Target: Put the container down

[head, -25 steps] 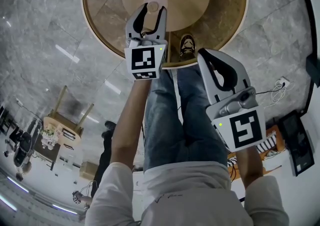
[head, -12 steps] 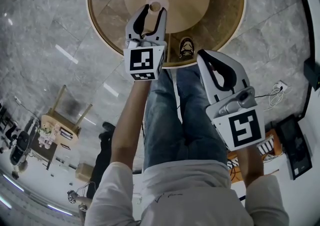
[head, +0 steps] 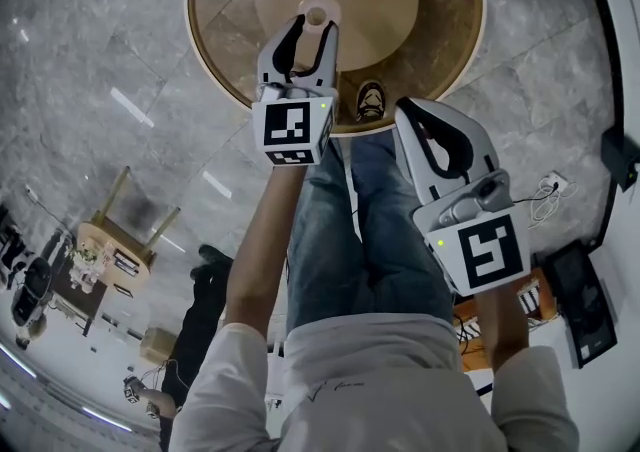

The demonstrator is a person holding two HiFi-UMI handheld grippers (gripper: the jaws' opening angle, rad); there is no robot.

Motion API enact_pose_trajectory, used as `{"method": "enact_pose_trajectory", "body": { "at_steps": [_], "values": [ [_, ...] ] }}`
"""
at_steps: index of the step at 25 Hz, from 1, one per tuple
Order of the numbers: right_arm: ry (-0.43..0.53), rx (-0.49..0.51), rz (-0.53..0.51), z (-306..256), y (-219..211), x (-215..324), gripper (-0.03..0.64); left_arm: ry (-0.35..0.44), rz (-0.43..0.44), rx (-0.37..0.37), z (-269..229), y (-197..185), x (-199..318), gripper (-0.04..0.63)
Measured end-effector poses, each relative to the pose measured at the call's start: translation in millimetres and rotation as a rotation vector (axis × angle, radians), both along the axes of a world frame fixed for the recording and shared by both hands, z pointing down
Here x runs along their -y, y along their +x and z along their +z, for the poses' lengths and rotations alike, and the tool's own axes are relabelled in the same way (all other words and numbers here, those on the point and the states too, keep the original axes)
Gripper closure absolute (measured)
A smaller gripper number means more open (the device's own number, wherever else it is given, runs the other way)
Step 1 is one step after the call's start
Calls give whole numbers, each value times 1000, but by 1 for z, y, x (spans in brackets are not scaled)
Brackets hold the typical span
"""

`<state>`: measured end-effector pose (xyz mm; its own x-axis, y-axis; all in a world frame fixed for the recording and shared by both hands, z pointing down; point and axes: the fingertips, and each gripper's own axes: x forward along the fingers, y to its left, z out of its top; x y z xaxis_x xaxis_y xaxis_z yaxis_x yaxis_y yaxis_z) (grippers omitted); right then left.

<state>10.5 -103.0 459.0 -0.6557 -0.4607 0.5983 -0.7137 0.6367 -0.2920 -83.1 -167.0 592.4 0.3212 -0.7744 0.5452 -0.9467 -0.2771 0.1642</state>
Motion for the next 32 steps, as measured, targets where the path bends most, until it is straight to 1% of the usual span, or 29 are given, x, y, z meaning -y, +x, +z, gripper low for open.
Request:
{"method": "enact_pose_trajectory", "body": {
  "at_steps": [6,12,14,16,27,30,32],
  "values": [
    [14,2,-19,-11,-2,4,602,3,-6,-38,-20,5,-2,426],
    [35,0,-25,-27,2,8,601,13,-16,-60,-44,10,-6,432],
    [40,-1,-24,-32,3,9,601,19,-20,-60,-53,11,-6,436],
    [43,-1,-25,-36,3,10,602,23,-23,-51,-61,10,-6,468],
    [75,5,-46,-72,-3,10,602,26,-3,-72,-112,10,-19,468],
    [85,6,-49,-80,-4,11,602,12,2,-77,-122,10,-27,468],
    [91,6,-51,-85,-4,12,601,-11,6,-85,-130,10,-30,468]
  ]
}}
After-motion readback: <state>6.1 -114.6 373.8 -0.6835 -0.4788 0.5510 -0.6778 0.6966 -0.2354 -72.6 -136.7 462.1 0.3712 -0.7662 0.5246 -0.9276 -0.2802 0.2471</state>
